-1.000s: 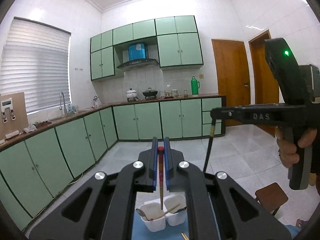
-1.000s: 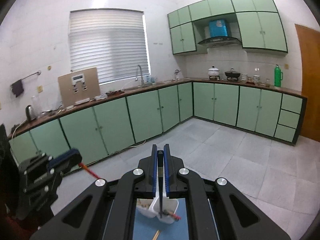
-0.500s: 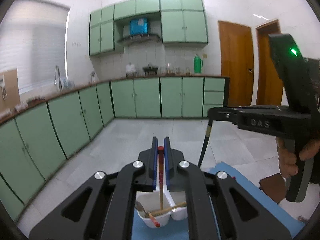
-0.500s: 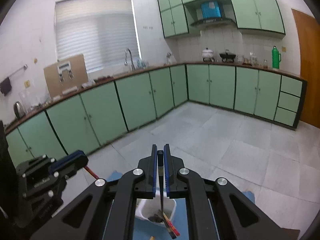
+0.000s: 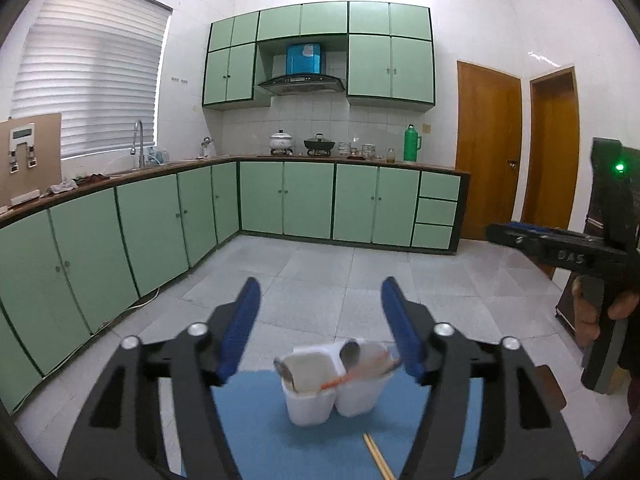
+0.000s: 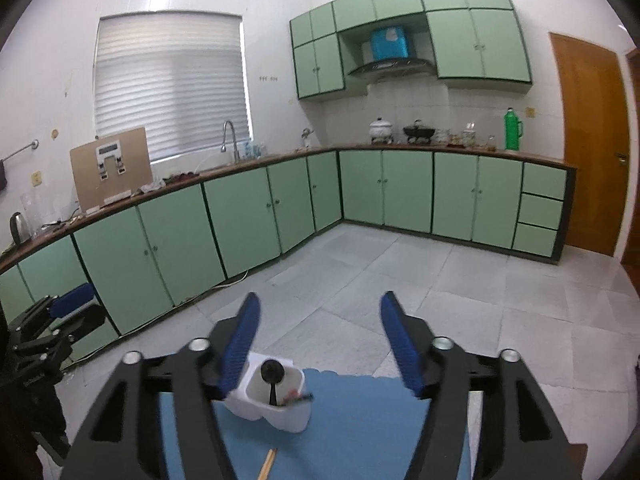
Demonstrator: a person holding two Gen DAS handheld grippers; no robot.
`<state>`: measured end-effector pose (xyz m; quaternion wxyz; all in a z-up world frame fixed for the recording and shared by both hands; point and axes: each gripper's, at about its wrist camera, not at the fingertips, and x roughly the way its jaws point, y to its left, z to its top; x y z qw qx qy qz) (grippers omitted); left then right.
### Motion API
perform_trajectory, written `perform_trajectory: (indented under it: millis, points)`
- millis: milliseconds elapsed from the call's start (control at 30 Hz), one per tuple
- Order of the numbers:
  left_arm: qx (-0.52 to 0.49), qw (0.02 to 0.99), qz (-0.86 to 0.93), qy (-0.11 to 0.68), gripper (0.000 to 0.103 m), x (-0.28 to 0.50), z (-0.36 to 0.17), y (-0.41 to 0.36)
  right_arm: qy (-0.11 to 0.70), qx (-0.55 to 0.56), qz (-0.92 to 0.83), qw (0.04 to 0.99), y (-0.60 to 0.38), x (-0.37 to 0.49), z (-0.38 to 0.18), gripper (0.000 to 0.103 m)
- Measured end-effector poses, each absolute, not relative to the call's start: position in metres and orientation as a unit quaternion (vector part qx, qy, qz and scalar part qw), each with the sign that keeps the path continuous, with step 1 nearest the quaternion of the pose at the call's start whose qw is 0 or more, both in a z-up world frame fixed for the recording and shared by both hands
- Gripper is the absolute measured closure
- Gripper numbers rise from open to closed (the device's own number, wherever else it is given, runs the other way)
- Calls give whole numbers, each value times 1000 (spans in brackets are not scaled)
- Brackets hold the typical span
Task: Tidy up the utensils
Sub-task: 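Open both grippers and withdraw from the holder, then move the right gripper to the plain wooden chopstick and close on it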
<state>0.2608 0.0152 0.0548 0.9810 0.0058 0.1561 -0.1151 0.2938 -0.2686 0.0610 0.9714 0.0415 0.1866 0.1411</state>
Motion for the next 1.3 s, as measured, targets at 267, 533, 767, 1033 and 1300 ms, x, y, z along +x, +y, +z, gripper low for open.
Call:
perform_trajectory:
  millis: [267, 533, 767, 1033, 1300]
  points:
    - [-16, 973, -100, 206, 23, 197, -3, 21, 200, 48, 99, 974, -282, 215, 1, 8]
    - [-21, 954, -100, 281, 19, 165, -83, 24, 264, 59, 78, 960, -277, 185, -64, 6]
    - [7, 947, -84, 309, 19, 154, -133, 25, 309, 60, 77, 946, -256, 168, -115, 6]
    - [21, 939, -62, 338, 19, 145, -161, 33, 356, 56, 96, 928, -232, 147, -164, 6]
    - [27, 930, -34, 366, 19, 142, -172, 57, 384, 36, 108, 916, -204, 136, -191, 8]
